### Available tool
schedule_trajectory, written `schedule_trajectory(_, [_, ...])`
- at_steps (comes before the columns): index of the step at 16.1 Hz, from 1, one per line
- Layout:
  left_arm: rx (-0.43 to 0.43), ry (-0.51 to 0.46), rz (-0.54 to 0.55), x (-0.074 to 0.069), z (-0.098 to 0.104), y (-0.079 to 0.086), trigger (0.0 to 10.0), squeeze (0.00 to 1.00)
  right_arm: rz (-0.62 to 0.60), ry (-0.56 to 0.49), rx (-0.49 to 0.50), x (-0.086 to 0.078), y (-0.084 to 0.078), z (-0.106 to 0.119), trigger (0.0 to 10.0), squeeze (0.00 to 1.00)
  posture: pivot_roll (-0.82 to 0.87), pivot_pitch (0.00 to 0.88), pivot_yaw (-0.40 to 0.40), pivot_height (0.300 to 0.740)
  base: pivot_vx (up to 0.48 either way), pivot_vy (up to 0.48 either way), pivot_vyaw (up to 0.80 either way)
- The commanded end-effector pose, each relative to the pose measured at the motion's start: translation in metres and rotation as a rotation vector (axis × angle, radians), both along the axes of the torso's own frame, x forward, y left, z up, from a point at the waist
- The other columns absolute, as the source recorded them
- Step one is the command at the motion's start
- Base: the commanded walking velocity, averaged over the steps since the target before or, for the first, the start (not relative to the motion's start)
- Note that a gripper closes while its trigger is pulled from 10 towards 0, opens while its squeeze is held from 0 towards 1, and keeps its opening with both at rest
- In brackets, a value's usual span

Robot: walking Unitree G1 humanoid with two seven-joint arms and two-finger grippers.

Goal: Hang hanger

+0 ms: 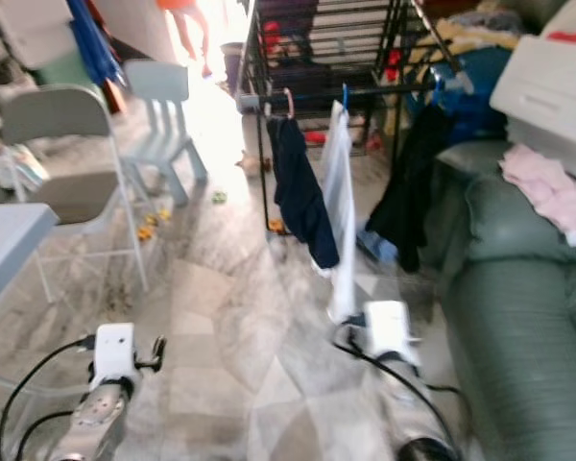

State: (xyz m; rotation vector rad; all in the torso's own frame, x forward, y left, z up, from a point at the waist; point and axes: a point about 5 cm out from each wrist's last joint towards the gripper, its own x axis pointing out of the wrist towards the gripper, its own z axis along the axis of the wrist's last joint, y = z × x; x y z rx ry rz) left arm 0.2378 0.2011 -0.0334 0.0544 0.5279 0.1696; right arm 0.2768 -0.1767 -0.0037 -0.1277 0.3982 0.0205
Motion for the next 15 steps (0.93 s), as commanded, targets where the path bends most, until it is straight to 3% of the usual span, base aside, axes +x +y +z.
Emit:
schedule_trajectory(1, [0.012,0.010,0.022,-0.001,-0.001,0.007,10.0,0.00,0.013,-0.027,0.011,0.007,0.001,0.006,10.0,0.00,-0.13,0.000,0.121,0.740,0.000,0.000,0.00])
schedule_trajectory(3, [0.010,0.011,0.016,0.000,-0.002,0.006,10.0,0.00,0.035,-0.032,0.014,0.010,0.003,0.007,10.0,0.00,-0.13,0.000,0.119,0.740,0.000,0.000,0.00])
schedule_trajectory(6, [-0.013,0.103,0.009,-0.009,-0.014,0.002,10.0,0.00,0.083,0.090,0.065,-0.001,0.011,-0.011,10.0,0.00,-0.14,0.000,0.118,0.740,0.000,0.000,0.00])
schedule_trajectory(8, [-0.075,0.227,0.020,-0.025,-0.030,-0.003,10.0,0.00,0.108,0.204,0.153,-0.016,0.021,-0.028,10.0,0.00,-0.15,0.000,0.122,0.740,0.000,0.000,0.00])
schedule_trajectory(10, [-0.070,0.309,-0.009,-0.037,-0.039,-0.006,10.0,0.00,0.141,0.283,0.161,-0.028,0.029,-0.039,10.0,0.00,-0.15,0.000,0.122,0.740,0.000,0.000,0.00])
schedule_trajectory(12, [-0.040,0.393,-0.047,-0.051,-0.047,-0.005,10.0,0.00,0.116,0.369,0.137,-0.040,0.023,-0.050,10.0,0.00,-0.15,0.000,0.116,0.740,0.000,0.000,0.00])
schedule_trajectory(14, [-0.036,0.408,-0.053,-0.053,-0.048,-0.005,10.0,0.00,0.105,0.385,0.131,-0.042,0.020,-0.051,10.0,0.00,-0.14,0.000,0.113,0.740,0.000,0.000,0.00])
schedule_trajectory(15, [-0.047,0.444,-0.097,-0.055,-0.050,-0.008,10.0,0.00,0.116,0.438,0.099,-0.050,0.009,-0.057,10.0,0.00,-0.14,0.000,0.112,0.740,0.000,0.000,0.00])
